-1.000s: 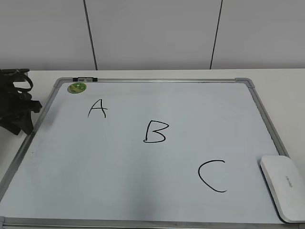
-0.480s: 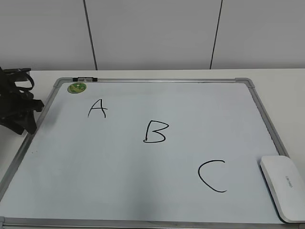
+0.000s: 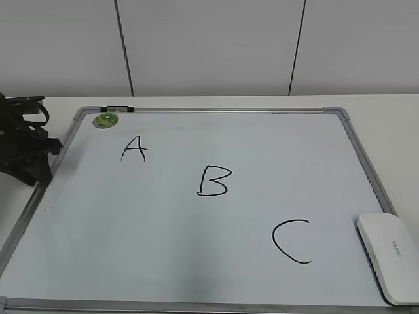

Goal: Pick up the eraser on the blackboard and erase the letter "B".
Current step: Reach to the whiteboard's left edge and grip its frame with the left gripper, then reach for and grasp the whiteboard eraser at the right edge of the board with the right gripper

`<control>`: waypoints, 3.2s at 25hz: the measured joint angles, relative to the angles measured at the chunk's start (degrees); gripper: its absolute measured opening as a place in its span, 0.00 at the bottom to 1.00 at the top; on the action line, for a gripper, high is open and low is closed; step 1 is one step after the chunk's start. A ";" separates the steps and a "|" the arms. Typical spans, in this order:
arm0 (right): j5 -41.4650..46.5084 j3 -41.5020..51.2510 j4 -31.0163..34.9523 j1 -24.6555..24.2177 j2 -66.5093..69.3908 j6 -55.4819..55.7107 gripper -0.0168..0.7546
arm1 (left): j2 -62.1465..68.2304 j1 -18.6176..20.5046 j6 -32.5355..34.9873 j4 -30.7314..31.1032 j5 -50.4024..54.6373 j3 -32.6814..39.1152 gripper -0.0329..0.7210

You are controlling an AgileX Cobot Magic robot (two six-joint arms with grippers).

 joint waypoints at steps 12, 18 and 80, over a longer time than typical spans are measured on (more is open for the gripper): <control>0.00 0.00 0.00 0.00 0.00 0.00 0.78 | 0.14 0.14 0.00 -1.02 1.00 -0.46 0.06; -0.18 -0.59 0.64 0.00 0.69 0.00 0.78 | 0.14 0.14 0.00 -1.11 1.12 -0.46 0.06; -32.36 -7.72 -5.87 15.40 87.52 15.96 0.89 | 0.14 0.14 0.00 -1.73 1.34 -0.46 0.06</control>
